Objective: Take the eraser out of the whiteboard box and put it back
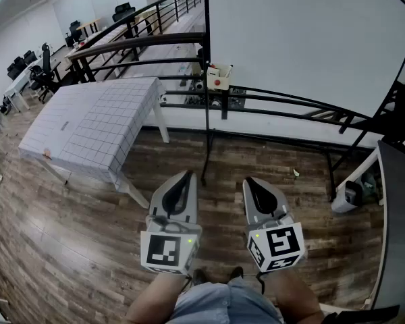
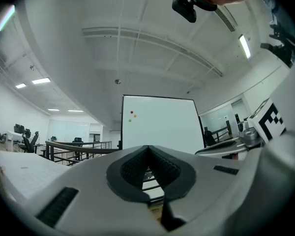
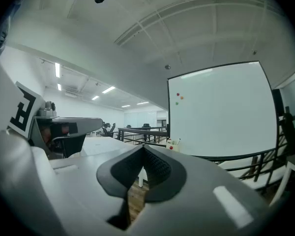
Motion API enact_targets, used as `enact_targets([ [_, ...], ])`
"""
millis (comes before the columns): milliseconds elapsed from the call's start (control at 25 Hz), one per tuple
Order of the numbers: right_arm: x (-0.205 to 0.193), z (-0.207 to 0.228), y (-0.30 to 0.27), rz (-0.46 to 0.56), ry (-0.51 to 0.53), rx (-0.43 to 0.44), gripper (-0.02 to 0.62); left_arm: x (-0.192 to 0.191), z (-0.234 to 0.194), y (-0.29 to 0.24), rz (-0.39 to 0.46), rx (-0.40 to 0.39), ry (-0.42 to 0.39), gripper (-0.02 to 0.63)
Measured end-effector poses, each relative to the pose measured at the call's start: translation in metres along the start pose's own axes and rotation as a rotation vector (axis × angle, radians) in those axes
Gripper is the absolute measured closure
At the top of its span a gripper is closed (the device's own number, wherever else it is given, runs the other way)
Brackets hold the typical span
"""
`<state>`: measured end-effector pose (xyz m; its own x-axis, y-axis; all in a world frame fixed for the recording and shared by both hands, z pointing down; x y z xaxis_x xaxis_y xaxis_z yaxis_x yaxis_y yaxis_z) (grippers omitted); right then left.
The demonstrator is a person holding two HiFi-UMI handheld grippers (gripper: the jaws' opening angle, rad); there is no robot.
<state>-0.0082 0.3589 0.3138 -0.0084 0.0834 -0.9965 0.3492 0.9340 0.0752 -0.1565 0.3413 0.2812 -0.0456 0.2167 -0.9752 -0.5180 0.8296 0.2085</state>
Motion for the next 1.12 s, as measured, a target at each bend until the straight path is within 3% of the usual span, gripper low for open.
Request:
enact_targets([
  [640,-0.001,0.014,0.000,0.004,-0.041,-0.019,0.595,0.000,0.007,-0.010,-0.006,-0.003,-0.002,0.607],
  [1120,0.001,0.052,0.008,0.023,-0.067,0.035,0.594,0.002,0.033,-0.026,0.021,0.038,-0.026,0.607],
])
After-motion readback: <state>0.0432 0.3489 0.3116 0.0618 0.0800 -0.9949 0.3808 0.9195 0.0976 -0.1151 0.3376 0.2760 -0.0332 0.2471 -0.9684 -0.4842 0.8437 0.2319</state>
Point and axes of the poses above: the fingertips, and each gripper's own axes: y backward along the fingers, z to its right, x out of its top, the point moved 4 cm from there along y, backward along the fingers, and after that the axes turned 6 degrees about z, right-handed, at the moved point
